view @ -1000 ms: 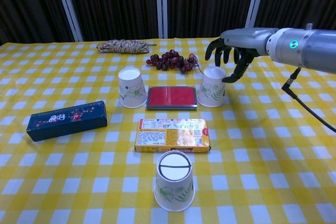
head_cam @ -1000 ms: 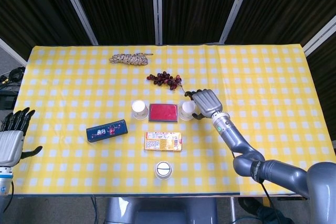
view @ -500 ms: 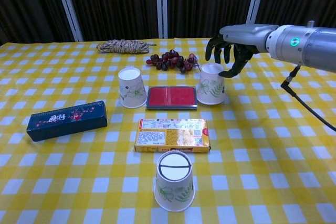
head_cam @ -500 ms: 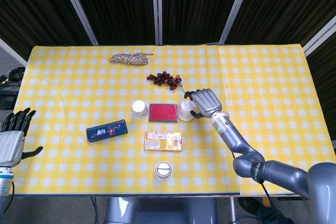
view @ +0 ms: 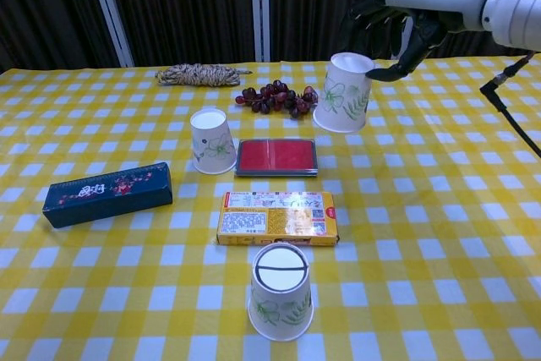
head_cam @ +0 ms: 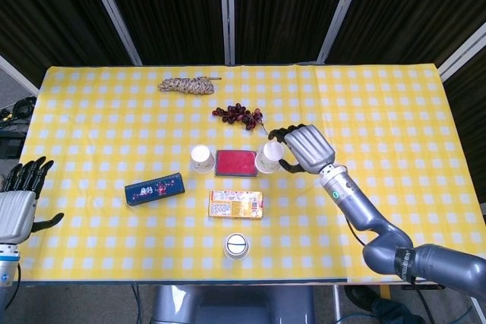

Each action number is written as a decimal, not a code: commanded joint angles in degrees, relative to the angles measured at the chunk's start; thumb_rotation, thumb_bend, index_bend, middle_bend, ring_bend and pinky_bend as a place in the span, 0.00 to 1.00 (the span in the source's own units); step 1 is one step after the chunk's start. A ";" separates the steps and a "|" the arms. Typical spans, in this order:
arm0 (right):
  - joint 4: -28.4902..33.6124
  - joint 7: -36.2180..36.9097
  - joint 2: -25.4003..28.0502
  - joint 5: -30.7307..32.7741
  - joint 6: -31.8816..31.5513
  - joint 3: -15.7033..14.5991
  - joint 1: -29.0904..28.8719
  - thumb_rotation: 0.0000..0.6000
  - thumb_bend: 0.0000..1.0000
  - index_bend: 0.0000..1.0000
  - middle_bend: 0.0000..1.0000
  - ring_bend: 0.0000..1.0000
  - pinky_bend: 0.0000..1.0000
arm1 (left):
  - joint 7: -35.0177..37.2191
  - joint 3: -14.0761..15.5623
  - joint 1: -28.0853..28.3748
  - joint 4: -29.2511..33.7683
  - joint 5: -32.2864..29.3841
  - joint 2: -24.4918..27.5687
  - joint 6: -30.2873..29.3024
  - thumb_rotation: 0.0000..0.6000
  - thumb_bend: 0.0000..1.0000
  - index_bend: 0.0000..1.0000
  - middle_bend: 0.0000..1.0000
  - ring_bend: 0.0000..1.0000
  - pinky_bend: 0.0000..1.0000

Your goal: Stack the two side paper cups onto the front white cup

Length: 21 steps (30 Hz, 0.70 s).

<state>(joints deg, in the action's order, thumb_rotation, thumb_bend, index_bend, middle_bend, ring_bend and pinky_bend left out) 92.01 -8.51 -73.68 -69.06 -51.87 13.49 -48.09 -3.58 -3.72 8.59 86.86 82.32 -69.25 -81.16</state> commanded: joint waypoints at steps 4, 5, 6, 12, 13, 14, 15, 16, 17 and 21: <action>15.25 7.57 12.17 -13.24 -2.43 -5.31 5.58 1.00 0.27 0.35 0.44 0.41 0.45 | 0.40 0.30 -0.19 0.93 0.96 0.62 -0.69 1.00 0.00 0.00 0.00 0.00 0.00; 16.59 8.28 13.32 -15.45 -2.84 -6.25 6.16 1.00 0.27 0.35 0.44 0.41 0.45 | 0.54 0.33 -0.21 1.07 1.15 0.74 -0.81 1.00 0.00 0.00 0.00 0.00 0.00; 17.63 8.88 14.24 -17.46 -3.18 -7.11 6.63 1.00 0.27 0.35 0.44 0.41 0.45 | 0.65 0.37 -0.23 1.17 1.29 0.84 -0.89 1.00 0.00 0.00 0.00 0.00 0.00; 22.07 9.72 17.45 -26.36 -3.92 -11.25 8.08 1.00 0.27 0.35 0.45 0.42 0.45 | 0.73 0.48 -0.26 1.87 1.73 1.38 -1.14 1.00 0.00 0.00 0.00 0.00 0.00; 22.64 9.54 17.58 -27.23 -3.93 -11.67 8.17 1.00 0.27 0.35 0.45 0.42 0.45 | 0.76 0.48 -0.28 1.97 1.76 1.45 -1.18 1.00 0.00 0.00 0.00 0.00 0.00; 23.16 9.27 17.65 -27.94 -4.01 -12.01 8.31 1.00 0.27 0.35 0.45 0.42 0.45 | 0.80 0.48 -0.30 2.06 1.79 1.52 -1.24 1.00 0.00 0.00 0.00 0.00 0.00; 23.75 8.81 17.63 -28.68 -4.02 -12.37 8.42 1.00 0.27 0.35 0.45 0.42 0.45 | 0.84 0.48 -0.34 2.13 1.80 1.59 -1.31 1.00 0.00 0.00 0.00 0.00 0.00; 24.37 8.13 17.48 -29.45 -3.94 -12.73 8.49 1.00 0.27 0.36 0.45 0.42 0.45 | 0.90 0.50 -0.37 2.18 1.78 1.65 -1.32 1.00 0.00 0.00 0.00 0.00 0.00; 25.03 7.35 17.24 -30.18 -3.72 -13.07 8.50 1.00 0.27 0.36 0.45 0.42 0.45 | 1.00 0.50 -0.40 2.26 1.76 1.72 -1.32 1.00 0.00 0.00 0.00 0.00 0.00; 26.59 3.73 15.31 -30.93 -3.11 -13.15 8.50 1.00 0.28 0.36 0.45 0.42 0.45 | 1.27 0.53 -0.47 2.47 1.86 1.97 -1.45 1.00 0.00 0.00 0.00 0.00 0.00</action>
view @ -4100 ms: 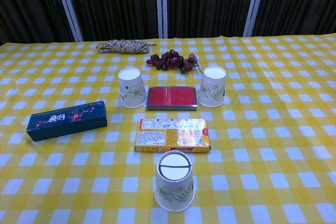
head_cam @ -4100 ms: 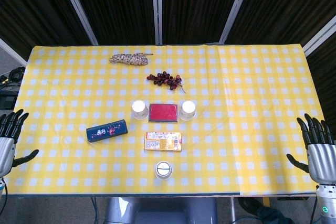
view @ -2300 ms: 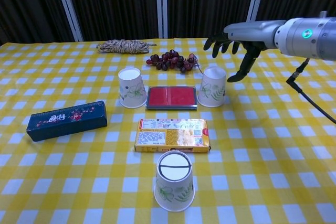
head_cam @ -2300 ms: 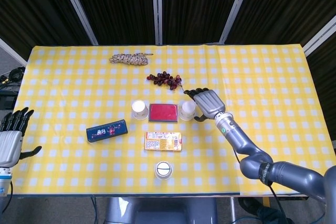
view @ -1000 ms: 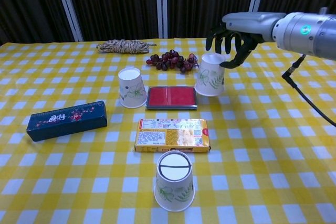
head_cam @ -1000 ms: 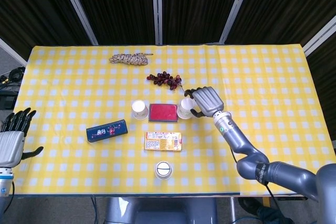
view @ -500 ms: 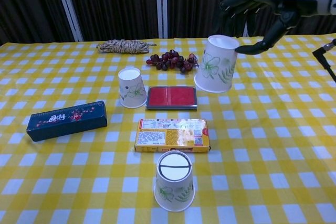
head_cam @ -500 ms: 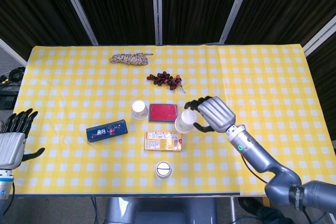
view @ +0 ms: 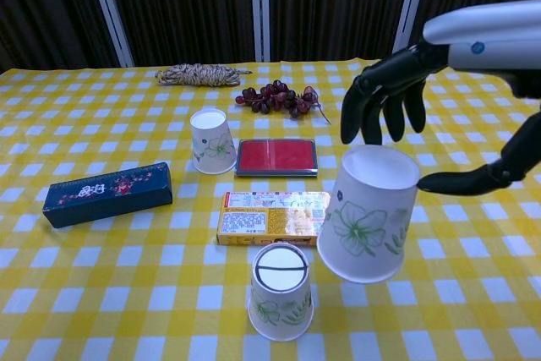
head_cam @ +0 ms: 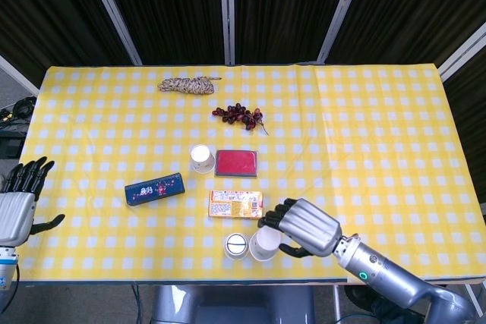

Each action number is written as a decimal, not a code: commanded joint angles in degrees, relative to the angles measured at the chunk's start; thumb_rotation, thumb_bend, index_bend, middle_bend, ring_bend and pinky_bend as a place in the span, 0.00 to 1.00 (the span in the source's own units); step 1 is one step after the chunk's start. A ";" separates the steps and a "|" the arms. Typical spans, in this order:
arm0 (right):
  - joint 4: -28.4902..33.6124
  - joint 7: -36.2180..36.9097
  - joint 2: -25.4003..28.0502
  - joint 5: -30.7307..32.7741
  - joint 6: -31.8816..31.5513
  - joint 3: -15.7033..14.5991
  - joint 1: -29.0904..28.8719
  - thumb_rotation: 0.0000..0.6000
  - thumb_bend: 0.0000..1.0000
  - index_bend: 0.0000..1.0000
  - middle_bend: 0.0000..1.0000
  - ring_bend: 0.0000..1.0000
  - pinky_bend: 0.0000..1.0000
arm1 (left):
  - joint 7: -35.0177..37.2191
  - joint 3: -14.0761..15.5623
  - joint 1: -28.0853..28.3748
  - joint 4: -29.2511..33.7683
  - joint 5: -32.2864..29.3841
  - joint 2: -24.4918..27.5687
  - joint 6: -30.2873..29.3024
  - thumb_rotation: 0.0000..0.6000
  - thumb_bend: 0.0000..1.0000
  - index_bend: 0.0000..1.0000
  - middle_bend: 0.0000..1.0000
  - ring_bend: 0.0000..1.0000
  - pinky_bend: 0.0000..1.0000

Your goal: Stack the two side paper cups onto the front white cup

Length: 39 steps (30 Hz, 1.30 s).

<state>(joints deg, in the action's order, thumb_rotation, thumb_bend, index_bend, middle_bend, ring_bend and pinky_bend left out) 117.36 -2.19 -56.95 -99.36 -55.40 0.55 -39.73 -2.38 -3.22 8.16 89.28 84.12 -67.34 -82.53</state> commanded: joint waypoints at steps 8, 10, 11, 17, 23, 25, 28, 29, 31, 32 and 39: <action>0.71 -11.27 -7.60 1.36 0.61 2.14 -0.18 1.00 0.28 0.36 0.45 0.42 0.45 | 0.63 0.06 -0.14 0.02 0.08 0.31 -0.13 1.00 0.00 0.00 0.00 0.00 0.00; 0.05 -13.37 -9.10 1.97 1.27 2.43 -0.49 1.00 0.28 0.36 0.45 0.42 0.45 | 0.71 0.02 -0.12 -0.07 -0.02 0.33 -0.05 1.00 0.00 0.00 0.00 0.00 0.00; -0.10 -14.14 -9.70 2.27 1.52 2.51 -0.59 1.00 0.28 0.36 0.45 0.42 0.45 | 0.74 0.01 -0.10 -0.11 -0.07 0.32 0.02 1.00 0.00 0.00 0.00 0.00 0.00; -1.47 -17.06 -12.67 2.90 2.44 3.10 -1.45 1.00 0.28 0.36 0.45 0.42 0.45 | 0.70 -0.12 0.00 -0.42 -0.36 0.20 0.23 1.00 0.00 0.00 0.00 0.00 0.00; -2.70 -18.79 -14.05 3.69 2.79 3.03 -1.70 1.00 0.28 0.36 0.45 0.42 0.45 | 0.78 -0.16 -0.01 -0.47 -0.48 0.23 0.26 1.00 0.00 0.00 0.00 0.00 0.00; -3.26 -19.31 -14.63 3.62 2.77 2.96 -1.77 1.00 0.28 0.36 0.45 0.42 0.45 | 0.77 -0.17 0.01 -0.51 -0.54 0.20 0.35 1.00 0.00 0.00 0.00 0.00 0.00; -3.75 -19.80 -15.39 3.89 2.88 2.99 -1.95 1.00 0.28 0.36 0.45 0.42 0.45 | 0.64 -0.18 0.04 -0.57 -0.58 0.15 0.38 1.00 0.00 0.00 0.00 0.00 0.00; -3.89 -19.98 -15.63 4.07 2.91 3.03 -2.02 1.00 0.28 0.36 0.45 0.42 0.45 | 0.63 -0.19 0.04 -0.58 -0.61 0.14 0.39 1.00 0.00 0.00 0.00 0.00 0.00; -3.98 -20.20 -15.90 4.29 2.98 3.01 -2.10 1.00 0.28 0.36 0.45 0.42 0.45 | 0.63 -0.19 0.02 -0.57 -0.62 0.15 0.38 1.00 0.00 0.00 0.00 0.00 0.00; -4.01 -20.31 -16.00 4.37 3.05 2.98 -2.14 1.00 0.28 0.36 0.45 0.42 0.45 | 0.63 -0.19 0.03 -0.58 -0.63 0.15 0.38 1.00 0.00 0.00 0.00 0.00 0.00; -4.73 -21.10 -17.22 4.69 3.00 2.78 -2.34 1.00 0.27 0.34 0.41 0.42 0.45 | 0.71 -0.23 0.09 -0.63 -0.76 0.19 0.56 1.00 0.00 0.00 0.00 0.00 0.00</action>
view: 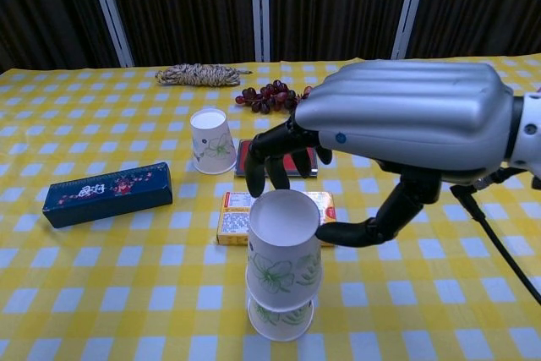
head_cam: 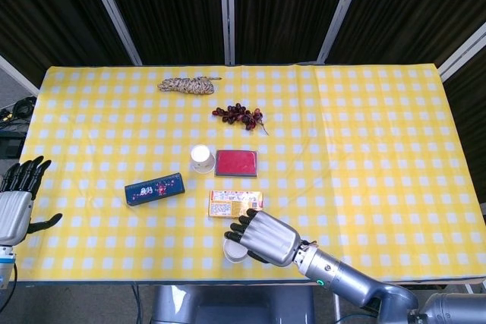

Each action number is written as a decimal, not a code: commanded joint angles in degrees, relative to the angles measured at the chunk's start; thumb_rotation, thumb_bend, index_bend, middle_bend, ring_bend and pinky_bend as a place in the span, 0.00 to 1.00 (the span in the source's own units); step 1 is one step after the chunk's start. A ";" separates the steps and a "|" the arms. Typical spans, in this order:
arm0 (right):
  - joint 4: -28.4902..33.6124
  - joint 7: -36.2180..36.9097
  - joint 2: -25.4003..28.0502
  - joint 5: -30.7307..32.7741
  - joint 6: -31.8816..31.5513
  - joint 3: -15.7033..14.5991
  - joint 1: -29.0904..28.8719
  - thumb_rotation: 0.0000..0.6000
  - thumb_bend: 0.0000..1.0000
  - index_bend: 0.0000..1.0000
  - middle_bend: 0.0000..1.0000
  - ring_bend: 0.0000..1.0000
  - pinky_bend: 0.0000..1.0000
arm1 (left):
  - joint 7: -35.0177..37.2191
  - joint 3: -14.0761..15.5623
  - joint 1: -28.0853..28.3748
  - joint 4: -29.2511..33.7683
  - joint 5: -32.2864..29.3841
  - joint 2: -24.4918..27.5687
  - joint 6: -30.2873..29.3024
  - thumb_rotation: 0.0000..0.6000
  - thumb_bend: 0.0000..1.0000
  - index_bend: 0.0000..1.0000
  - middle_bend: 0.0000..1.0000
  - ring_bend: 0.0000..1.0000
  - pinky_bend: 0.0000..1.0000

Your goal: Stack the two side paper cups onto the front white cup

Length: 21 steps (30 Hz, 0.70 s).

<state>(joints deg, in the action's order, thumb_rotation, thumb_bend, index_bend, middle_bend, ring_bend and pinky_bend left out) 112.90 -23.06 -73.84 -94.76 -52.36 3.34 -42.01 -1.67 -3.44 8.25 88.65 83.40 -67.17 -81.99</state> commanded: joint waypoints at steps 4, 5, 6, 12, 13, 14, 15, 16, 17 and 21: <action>-0.62 -0.91 -0.33 0.63 1.10 -0.41 -0.50 1.00 0.17 0.16 0.18 0.24 0.37 | 0.07 -0.07 0.00 -0.09 -0.12 0.02 0.01 1.00 0.00 0.00 0.00 0.00 0.00; -0.34 -0.77 0.03 1.07 1.74 -0.60 -0.66 1.00 0.15 0.13 0.14 0.20 0.36 | 0.05 -0.07 0.01 -0.12 -0.13 0.01 0.03 1.00 0.00 0.00 0.00 0.00 0.00; -0.03 -0.72 0.40 1.58 2.28 -0.71 -0.80 1.00 0.11 0.10 0.10 0.16 0.34 | 0.04 -0.06 0.02 -0.15 -0.15 -0.02 0.07 1.00 0.00 0.00 0.00 0.00 0.00; 0.91 -0.76 1.76 2.35 2.26 -0.96 -0.67 1.00 0.05 0.08 0.06 0.10 0.28 | -0.09 -0.03 0.13 -0.31 -0.30 -0.15 0.39 1.00 0.00 0.00 0.00 0.00 0.00; 0.96 -0.60 1.97 2.20 1.96 -1.04 -0.53 1.00 0.05 0.08 0.05 0.10 0.27 | -0.11 -0.03 0.12 -0.33 -0.33 -0.16 0.39 1.00 0.00 0.00 0.00 0.00 0.00; 0.98 -0.40 2.23 1.93 1.58 -1.13 -0.38 1.00 0.05 0.08 0.05 0.10 0.25 | -0.15 -0.06 0.13 -0.36 -0.36 -0.18 0.39 1.00 0.00 0.00 0.00 0.00 0.00; 0.93 -0.21 2.56 1.55 1.12 -1.24 -0.19 1.00 0.05 0.08 0.05 0.10 0.24 | -0.19 -0.08 0.14 -0.38 -0.40 -0.20 0.40 1.00 0.00 0.00 0.00 0.00 0.00; 0.77 -0.07 3.22 0.84 0.19 -1.40 0.21 1.00 0.05 0.08 0.05 0.10 0.22 | -0.21 -0.08 0.15 -0.41 -0.45 -0.25 0.44 1.00 0.00 0.00 0.00 0.00 0.00; 0.45 0.30 3.98 -0.27 -1.07 -1.64 0.72 1.00 0.05 0.08 0.05 0.10 0.21 | -0.25 -0.09 0.17 -0.48 -0.50 -0.28 0.50 1.00 0.00 0.00 0.00 0.00 0.00; -1.93 1.22 6.19 -3.79 -6.04 -2.22 2.79 1.00 0.02 0.08 0.02 0.03 0.14 | -0.45 -0.09 0.20 -0.72 -0.74 -0.49 0.69 1.00 0.00 0.00 0.00 0.00 0.00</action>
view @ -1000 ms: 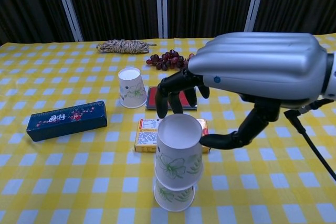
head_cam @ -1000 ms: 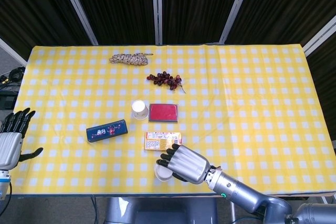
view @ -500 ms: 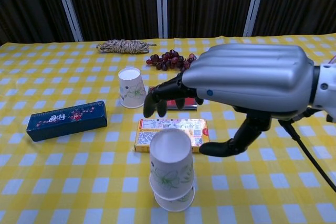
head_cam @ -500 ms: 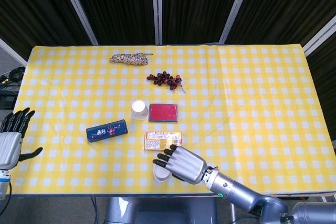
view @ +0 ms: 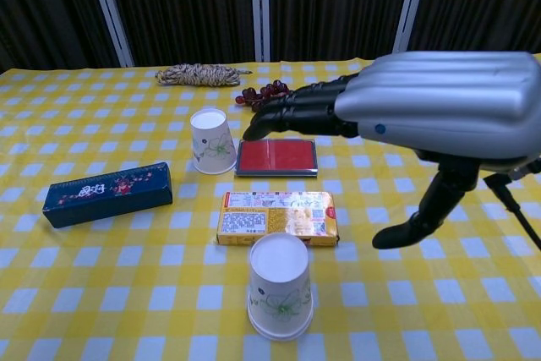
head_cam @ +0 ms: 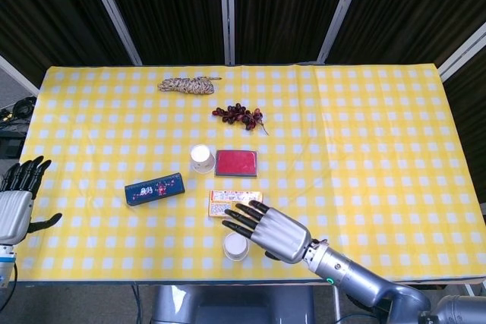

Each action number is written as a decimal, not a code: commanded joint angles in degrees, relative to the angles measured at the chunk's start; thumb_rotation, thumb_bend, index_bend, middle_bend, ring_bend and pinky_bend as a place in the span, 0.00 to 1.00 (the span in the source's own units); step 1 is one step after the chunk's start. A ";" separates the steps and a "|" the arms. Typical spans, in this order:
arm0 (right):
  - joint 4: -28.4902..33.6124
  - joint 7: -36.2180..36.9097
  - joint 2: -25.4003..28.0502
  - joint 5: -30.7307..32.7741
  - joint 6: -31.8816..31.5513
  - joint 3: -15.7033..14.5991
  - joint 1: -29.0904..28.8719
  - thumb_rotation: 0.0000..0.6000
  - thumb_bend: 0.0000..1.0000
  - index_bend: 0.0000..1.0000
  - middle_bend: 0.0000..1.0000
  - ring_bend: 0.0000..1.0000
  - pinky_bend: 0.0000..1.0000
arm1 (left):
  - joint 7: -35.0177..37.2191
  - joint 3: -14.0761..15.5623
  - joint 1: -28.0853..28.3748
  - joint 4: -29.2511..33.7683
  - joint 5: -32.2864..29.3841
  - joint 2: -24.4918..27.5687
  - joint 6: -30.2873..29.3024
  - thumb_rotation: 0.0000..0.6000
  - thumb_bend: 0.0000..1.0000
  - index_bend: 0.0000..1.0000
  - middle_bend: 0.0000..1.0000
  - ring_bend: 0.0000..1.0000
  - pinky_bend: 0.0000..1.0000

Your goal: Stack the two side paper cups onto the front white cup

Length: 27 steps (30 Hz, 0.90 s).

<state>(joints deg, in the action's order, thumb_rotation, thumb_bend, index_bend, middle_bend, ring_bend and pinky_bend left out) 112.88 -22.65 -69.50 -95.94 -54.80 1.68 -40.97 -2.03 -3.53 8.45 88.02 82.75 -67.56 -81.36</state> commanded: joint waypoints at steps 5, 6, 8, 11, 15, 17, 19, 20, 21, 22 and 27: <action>-8.23 2.93 4.68 -6.97 -12.31 -1.59 5.83 1.00 0.00 0.05 0.00 0.00 0.01 | -0.89 0.21 0.30 -0.43 -0.15 -0.88 0.74 1.00 0.00 0.00 0.00 0.00 0.00; -10.05 3.47 5.05 -7.69 -14.10 -1.78 6.68 1.00 0.00 0.05 0.00 0.00 0.00 | -1.05 0.15 0.42 -0.42 -0.12 -1.00 0.79 1.00 0.00 0.00 0.00 0.00 0.00; -14.49 4.99 5.44 -8.37 -18.11 -2.11 8.86 1.00 0.00 0.04 0.00 0.00 0.00 | -1.32 -0.07 0.76 -0.06 -0.06 -1.08 0.97 1.00 0.00 0.00 0.00 0.00 0.00; -19.77 6.32 5.53 -5.78 -22.13 -2.18 12.51 1.00 0.00 0.01 0.00 0.00 0.00 | -2.33 -0.36 2.12 1.71 0.69 -0.25 2.23 1.00 0.00 0.00 0.00 0.00 0.00; -21.73 9.75 5.04 -0.56 -24.39 -2.02 16.28 1.00 0.00 0.00 0.00 0.00 0.00 | -4.25 -1.54 4.85 4.50 1.11 1.18 4.86 1.00 0.00 0.00 0.00 0.00 0.00; -21.74 11.93 4.86 2.04 -25.10 -2.05 18.00 1.00 0.00 0.00 0.00 0.00 0.00 | -4.96 -2.29 6.72 5.83 1.11 1.79 7.01 1.00 0.00 0.00 0.00 0.00 0.00; -21.63 14.03 4.50 4.13 -26.33 -2.16 19.97 1.00 0.00 0.00 0.00 0.00 0.00 | -6.35 -3.42 9.65 7.38 0.66 2.45 10.67 1.00 0.00 0.00 0.00 0.00 0.00; -21.58 14.57 4.31 4.60 -26.85 -2.18 20.61 1.00 0.00 0.00 0.00 0.00 0.00 | -6.70 -3.85 10.76 7.98 0.31 2.62 12.16 1.00 0.00 0.00 0.00 0.00 0.00; -21.53 14.99 4.11 5.03 -27.37 -2.20 21.24 1.00 0.00 0.00 0.00 0.00 0.00 | -6.83 -4.30 11.97 8.60 -0.03 2.74 13.78 1.00 0.00 0.00 0.00 0.00 0.00; -21.45 15.35 3.78 5.54 -28.08 -2.20 22.13 1.00 0.00 0.00 0.00 0.00 0.00 | -6.82 -5.10 13.99 9.54 -0.97 2.94 16.59 1.00 0.00 0.00 0.00 0.00 0.00; -20.49 14.80 2.89 7.73 -30.37 -1.60 24.96 1.00 0.00 0.00 0.00 0.00 0.00 | -9.33 -8.47 21.77 10.45 -3.76 2.28 24.92 1.00 0.00 0.00 0.00 0.00 0.00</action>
<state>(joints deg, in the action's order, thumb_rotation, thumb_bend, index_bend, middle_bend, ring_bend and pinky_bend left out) 92.13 -7.64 -66.35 -88.51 -84.82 -0.09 -16.41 -9.40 -9.67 26.18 97.26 81.01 -65.15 -60.36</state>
